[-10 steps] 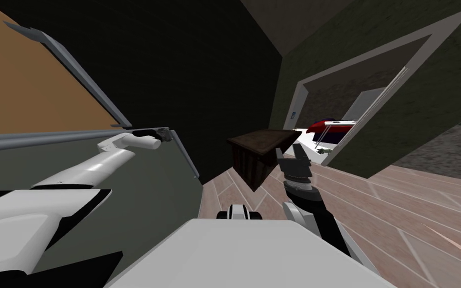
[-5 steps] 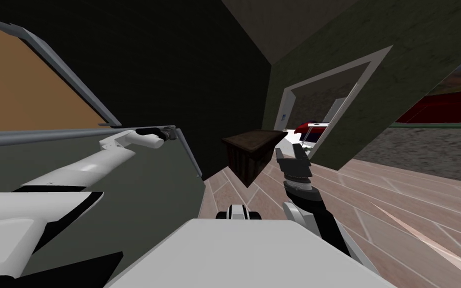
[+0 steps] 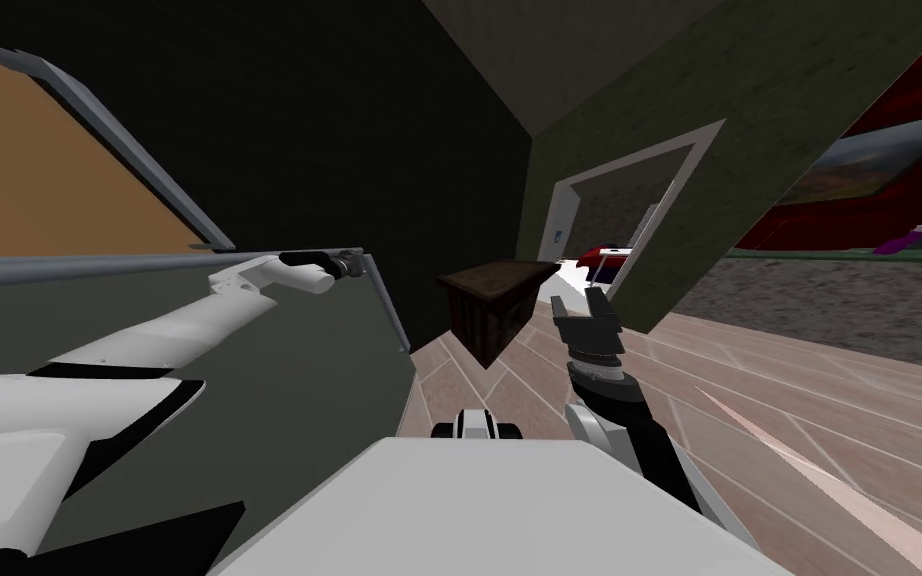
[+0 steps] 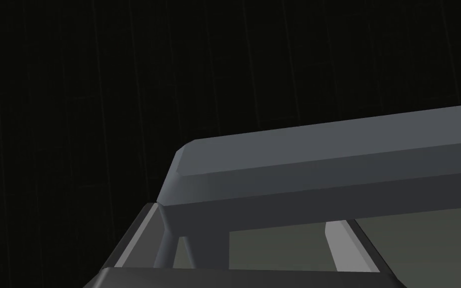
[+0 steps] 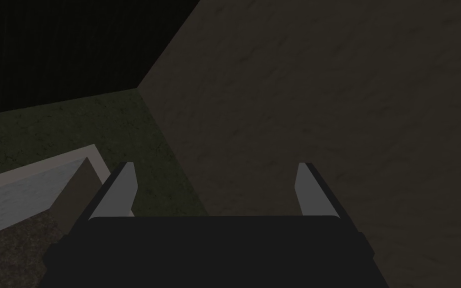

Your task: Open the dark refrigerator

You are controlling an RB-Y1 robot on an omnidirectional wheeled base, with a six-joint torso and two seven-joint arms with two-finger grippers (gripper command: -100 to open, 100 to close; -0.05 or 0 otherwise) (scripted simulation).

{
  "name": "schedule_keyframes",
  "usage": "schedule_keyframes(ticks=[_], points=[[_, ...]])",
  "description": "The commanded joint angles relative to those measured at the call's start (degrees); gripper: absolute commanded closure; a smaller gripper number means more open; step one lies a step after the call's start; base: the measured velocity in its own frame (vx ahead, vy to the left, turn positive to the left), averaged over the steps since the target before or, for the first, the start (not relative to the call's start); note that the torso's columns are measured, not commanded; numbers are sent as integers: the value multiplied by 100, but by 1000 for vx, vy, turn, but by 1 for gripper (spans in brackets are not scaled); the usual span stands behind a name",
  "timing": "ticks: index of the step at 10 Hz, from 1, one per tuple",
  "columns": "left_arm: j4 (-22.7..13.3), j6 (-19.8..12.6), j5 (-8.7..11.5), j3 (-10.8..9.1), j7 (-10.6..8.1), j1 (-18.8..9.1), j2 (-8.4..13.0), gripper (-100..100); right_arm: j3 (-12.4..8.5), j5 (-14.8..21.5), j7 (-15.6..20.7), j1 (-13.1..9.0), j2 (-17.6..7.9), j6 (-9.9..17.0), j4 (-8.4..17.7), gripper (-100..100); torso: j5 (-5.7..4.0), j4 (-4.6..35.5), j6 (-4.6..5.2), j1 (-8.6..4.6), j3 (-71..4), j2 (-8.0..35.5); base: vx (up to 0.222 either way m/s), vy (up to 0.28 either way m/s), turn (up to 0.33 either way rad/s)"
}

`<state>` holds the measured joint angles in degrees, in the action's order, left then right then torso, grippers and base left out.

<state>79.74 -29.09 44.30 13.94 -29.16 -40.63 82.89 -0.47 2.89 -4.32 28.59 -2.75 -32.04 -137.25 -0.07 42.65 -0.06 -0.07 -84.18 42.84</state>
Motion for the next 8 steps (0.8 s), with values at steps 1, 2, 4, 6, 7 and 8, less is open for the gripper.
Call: schedule_keyframes(ticks=[1,2,4,6,7,8], points=[[117,-13,71,95,-1,-73,4,100,0,0,0,0,0,0,0,0,-6,-2,5,-9,-6,-8,-59,-69,-46],[303,-8,152,164,-9,-76,-11,100,0,0,0,1,-1,0,0,0,-4,1,-13,24,-21,-30,-78,-47,-62],[630,26,281,221,-38,-111,9,100,-1,0,0,0,-1,0,0,0,4,-15,10,9,-15,-20,-145,-64,-89],[793,43,345,249,-52,-128,19,100,0,0,0,-1,0,0,0,0,7,-13,3,13,-11,-16,-149,-66,-75],[956,60,410,278,-66,-145,29,100,0,0,0,0,-1,0,0,0,5,-4,-19,27,-19,-26,-95,-72,-44],[1119,77,475,307,-80,-162,39,100,-1,0,0,1,-1,0,0,0,4,-3,-15,24,-17,-23,-126,-61,-50]])
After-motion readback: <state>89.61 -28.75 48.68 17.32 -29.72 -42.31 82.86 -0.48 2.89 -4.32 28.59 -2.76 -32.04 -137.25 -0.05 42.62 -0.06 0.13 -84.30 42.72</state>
